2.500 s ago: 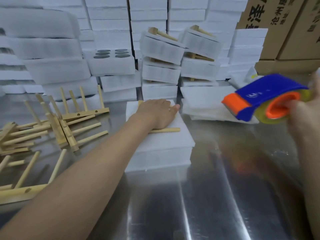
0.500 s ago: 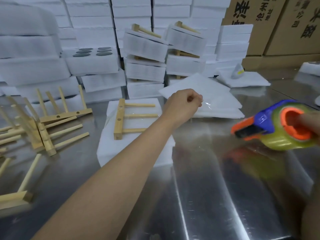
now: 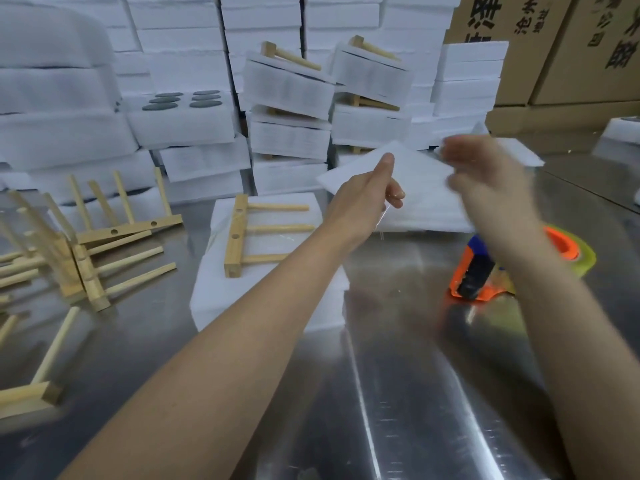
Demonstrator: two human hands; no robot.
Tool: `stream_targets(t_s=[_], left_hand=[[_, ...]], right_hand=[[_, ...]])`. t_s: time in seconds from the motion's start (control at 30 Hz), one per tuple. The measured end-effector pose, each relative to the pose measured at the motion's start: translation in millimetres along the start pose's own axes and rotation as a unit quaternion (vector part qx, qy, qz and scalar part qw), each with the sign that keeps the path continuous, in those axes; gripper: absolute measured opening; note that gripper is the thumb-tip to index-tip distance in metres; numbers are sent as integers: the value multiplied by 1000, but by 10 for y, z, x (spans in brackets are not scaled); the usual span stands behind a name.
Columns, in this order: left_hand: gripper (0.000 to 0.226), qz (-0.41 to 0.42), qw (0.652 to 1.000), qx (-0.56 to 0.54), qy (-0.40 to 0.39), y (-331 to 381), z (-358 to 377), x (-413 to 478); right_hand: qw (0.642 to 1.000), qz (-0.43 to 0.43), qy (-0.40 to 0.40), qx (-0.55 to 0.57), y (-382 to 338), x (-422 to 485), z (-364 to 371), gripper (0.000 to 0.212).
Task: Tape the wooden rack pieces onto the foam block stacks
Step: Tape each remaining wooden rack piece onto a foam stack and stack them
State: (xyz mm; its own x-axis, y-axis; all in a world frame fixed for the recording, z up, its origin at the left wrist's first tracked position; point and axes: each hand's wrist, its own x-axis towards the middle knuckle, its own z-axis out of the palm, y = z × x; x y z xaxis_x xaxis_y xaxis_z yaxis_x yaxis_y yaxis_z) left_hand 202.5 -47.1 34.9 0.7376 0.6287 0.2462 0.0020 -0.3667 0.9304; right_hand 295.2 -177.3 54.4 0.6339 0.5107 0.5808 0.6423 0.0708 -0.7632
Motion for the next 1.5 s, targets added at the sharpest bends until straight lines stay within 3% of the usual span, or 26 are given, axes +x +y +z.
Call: stream_targets(t_s=[0.1,0.27,0.4,0.5,0.6,0.67,0.8,0.9,1.0,1.07,1.2,1.3,1.5], left_hand=[[59,14,1000,-11,5,-11,-14,1],[61,18,1000,3,10,3,10,16],[65,25,997,63,36,-8,21,-21],[53,113,973,177,100,23,78,-118],[35,194,954,133,186,215,-45,-185],[29,178,948,76,254,329,-338,-228],[38,117,929,170,308,91,-1122,-422],[42,-84,930,226,279,-363,-1525,-610],[45,-245,945,87,200,-649,-1590,-719],[42,-268,949,-20,165,-682,-1580,-727],[44,-257,957,-56,126,-692,-1639,-705],[29,-266,953,-68,124,-694,-1684,-701],[21,-270,946,-123,127,-645,-1665,-635]], right_hand=[[994,53,-82,-51,20,-105,329,45],[989,137,-20,48,73,-105,297,54],[993,106,-8,-42,140,-103,304,58],[987,43,-7,-152,158,-139,365,49],[983,41,-46,-174,212,-219,448,50],[978,58,-87,-181,264,-282,522,51],[969,71,-124,-202,317,-330,660,54],[962,73,-150,-218,309,-350,724,59],[960,66,-155,-225,293,-383,758,54],[960,75,-153,-221,279,-387,757,47],[958,88,-156,-225,265,-392,755,35],[956,82,-158,-234,261,-388,788,30],[943,36,-169,-285,285,-404,887,32]])
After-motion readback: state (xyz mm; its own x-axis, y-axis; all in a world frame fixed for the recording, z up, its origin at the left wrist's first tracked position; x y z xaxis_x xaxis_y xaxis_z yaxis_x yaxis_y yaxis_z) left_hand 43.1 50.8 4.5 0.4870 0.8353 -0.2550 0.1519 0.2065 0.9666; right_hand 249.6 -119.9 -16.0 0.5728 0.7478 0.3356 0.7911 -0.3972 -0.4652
